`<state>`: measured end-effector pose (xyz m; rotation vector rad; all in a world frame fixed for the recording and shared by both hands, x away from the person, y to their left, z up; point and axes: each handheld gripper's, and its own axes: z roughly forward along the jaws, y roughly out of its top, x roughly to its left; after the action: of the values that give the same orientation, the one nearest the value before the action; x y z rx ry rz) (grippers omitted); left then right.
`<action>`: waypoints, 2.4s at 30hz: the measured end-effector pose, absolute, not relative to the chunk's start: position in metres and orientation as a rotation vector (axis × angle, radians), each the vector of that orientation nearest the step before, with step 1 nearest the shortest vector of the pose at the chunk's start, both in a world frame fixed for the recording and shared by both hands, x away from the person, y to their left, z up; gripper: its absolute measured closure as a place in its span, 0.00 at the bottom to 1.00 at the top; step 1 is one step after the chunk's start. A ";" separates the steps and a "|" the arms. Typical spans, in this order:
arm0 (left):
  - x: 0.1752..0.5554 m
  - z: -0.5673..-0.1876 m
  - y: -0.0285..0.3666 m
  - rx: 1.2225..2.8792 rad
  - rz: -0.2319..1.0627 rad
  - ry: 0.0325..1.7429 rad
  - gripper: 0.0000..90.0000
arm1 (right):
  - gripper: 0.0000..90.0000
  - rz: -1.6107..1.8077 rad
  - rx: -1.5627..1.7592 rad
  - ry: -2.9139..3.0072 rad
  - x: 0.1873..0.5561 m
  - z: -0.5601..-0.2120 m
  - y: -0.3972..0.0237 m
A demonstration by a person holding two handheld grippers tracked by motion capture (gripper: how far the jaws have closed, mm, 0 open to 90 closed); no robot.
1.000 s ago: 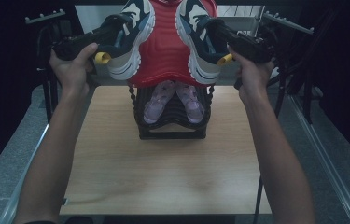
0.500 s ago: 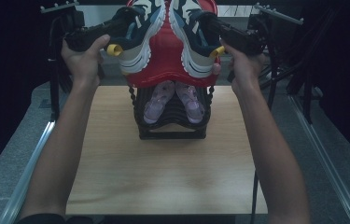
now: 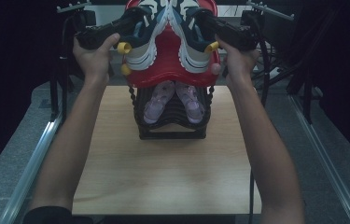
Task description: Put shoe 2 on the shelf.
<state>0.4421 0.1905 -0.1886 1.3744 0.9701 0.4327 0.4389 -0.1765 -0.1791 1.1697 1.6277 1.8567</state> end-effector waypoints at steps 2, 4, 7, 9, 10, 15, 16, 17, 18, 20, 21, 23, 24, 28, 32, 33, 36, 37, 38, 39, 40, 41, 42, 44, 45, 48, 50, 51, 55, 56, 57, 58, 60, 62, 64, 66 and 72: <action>0.444 -0.190 0.188 1.375 0.435 0.970 0.76 | 0.78 1.842 1.175 1.621 0.441 -0.181 -0.177; 0.445 -0.191 0.185 1.378 0.437 0.969 0.76 | 0.78 1.835 1.189 1.611 0.443 -0.182 -0.178; 0.447 -0.194 0.180 1.388 0.442 0.970 0.76 | 0.78 1.822 1.203 1.604 0.446 -0.185 -0.180; 0.449 -0.196 0.178 1.392 0.447 0.974 0.76 | 0.78 1.817 1.214 1.605 0.448 -0.187 -0.181; 0.449 -0.197 0.177 1.397 0.455 0.973 0.76 | 0.78 1.812 1.218 1.607 0.449 -0.188 -0.182; 0.449 -0.201 0.175 1.424 0.500 0.984 0.76 | 0.78 1.762 1.220 1.637 0.454 -0.193 -0.177; 0.449 -0.202 0.174 1.426 0.506 0.985 0.75 | 0.78 1.749 1.215 1.641 0.455 -0.194 -0.176; 0.449 -0.203 0.174 1.431 0.510 0.985 0.75 | 0.77 1.740 1.215 1.648 0.456 -0.195 -0.175; 0.449 -0.205 0.173 1.431 0.512 0.985 0.74 | 0.77 1.734 1.213 1.652 0.457 -0.195 -0.173; 0.450 -0.208 0.173 1.441 0.514 0.978 0.73 | 0.75 1.728 1.191 1.676 0.457 -0.196 -0.172; 0.449 -0.210 0.172 1.445 0.520 0.972 0.73 | 0.75 1.719 1.178 1.684 0.458 -0.196 -0.171; 0.449 -0.212 0.170 1.454 0.522 0.961 0.70 | 0.73 1.709 1.159 1.707 0.458 -0.196 -0.169; 0.449 -0.212 0.170 1.454 0.523 0.954 0.67 | 0.71 1.712 1.148 1.720 0.459 -0.196 -0.169; 0.447 -0.210 0.172 1.427 0.511 0.951 0.62 | 0.61 1.741 1.129 1.770 0.462 -0.197 -0.168; 0.446 -0.211 0.175 1.430 0.500 0.955 0.58 | 0.51 1.801 1.145 1.785 0.463 -0.198 -0.171; 0.446 -0.211 0.175 1.427 0.495 0.955 0.58 | 0.50 1.806 1.146 1.784 0.463 -0.199 -0.173; 0.444 -0.211 0.178 1.426 0.488 0.954 0.56 | 0.48 1.817 1.131 1.764 0.460 -0.200 -0.176; 0.444 -0.211 0.179 1.426 0.489 0.952 0.56 | 0.47 1.827 1.125 1.761 0.459 -0.200 -0.177; 0.443 -0.211 0.180 1.428 0.488 0.949 0.55 | 0.47 1.835 1.117 1.759 0.458 -0.199 -0.178; 0.443 -0.211 0.181 1.428 0.484 0.948 0.55 | 0.47 1.844 1.106 1.754 0.456 -0.199 -0.179; 0.442 -0.211 0.182 1.426 0.481 0.948 0.55 | 0.47 1.852 1.095 1.745 0.454 -0.199 -0.180; 0.441 -0.210 0.183 1.427 0.479 0.946 0.54 | 0.47 1.857 1.085 1.745 0.452 -0.199 -0.181; 0.440 -0.210 0.184 1.424 0.480 0.945 0.54 | 0.47 1.868 1.077 1.740 0.450 -0.198 -0.182; 0.437 -0.209 0.187 1.430 0.482 0.945 0.53 | 0.47 1.877 1.057 1.738 0.446 -0.199 -0.184; 0.436 -0.209 0.188 1.429 0.486 0.945 0.52 | 0.47 1.880 1.049 1.738 0.443 -0.199 -0.186; 0.431 -0.208 0.195 1.405 0.484 0.952 0.52 | 0.47 1.904 1.032 1.733 0.437 -0.200 -0.188; 0.429 -0.209 0.200 1.401 0.487 0.958 0.52 | 0.48 1.917 1.020 1.729 0.433 -0.202 -0.191; 0.427 -0.210 0.203 1.398 0.486 0.960 0.52 | 0.48 1.923 1.018 1.725 0.431 -0.203 -0.192; 0.418 -0.213 0.212 1.387 0.464 0.958 0.51 | 0.49 1.923 1.008 1.721 0.425 -0.207 -0.200; 0.416 -0.214 0.214 1.386 0.469 0.955 0.51 | 0.49 1.916 1.005 1.718 0.423 -0.208 -0.202; 0.414 -0.214 0.217 1.382 0.472 0.955 0.51 | 0.50 1.918 1.003 1.712 0.422 -0.209 -0.205; 0.412 -0.215 0.219 1.382 0.473 0.956 0.51 | 0.50 1.921 1.007 1.707 0.420 -0.211 -0.207; 0.409 -0.216 0.222 1.380 0.475 0.953 0.51 | 0.50 1.922 1.009 1.695 0.418 -0.213 -0.212; 0.407 -0.219 0.225 1.386 0.473 0.952 0.51 | 0.50 1.923 1.011 1.684 0.416 -0.216 -0.218; 0.405 -0.222 0.227 1.401 0.468 0.956 0.51 | 0.50 1.916 1.018 1.685 0.413 -0.219 -0.223; 0.403 -0.226 0.229 1.409 0.471 0.957 0.51 | 0.50 1.902 1.023 1.690 0.411 -0.223 -0.227; 0.399 -0.240 0.235 1.437 0.457 0.971 0.52 | 0.51 1.875 1.034 1.691 0.405 -0.239 -0.238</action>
<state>0.3989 0.2355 -0.2402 1.4371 0.9707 0.4572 0.4050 -0.2383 -0.2389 1.0340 1.6905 1.8747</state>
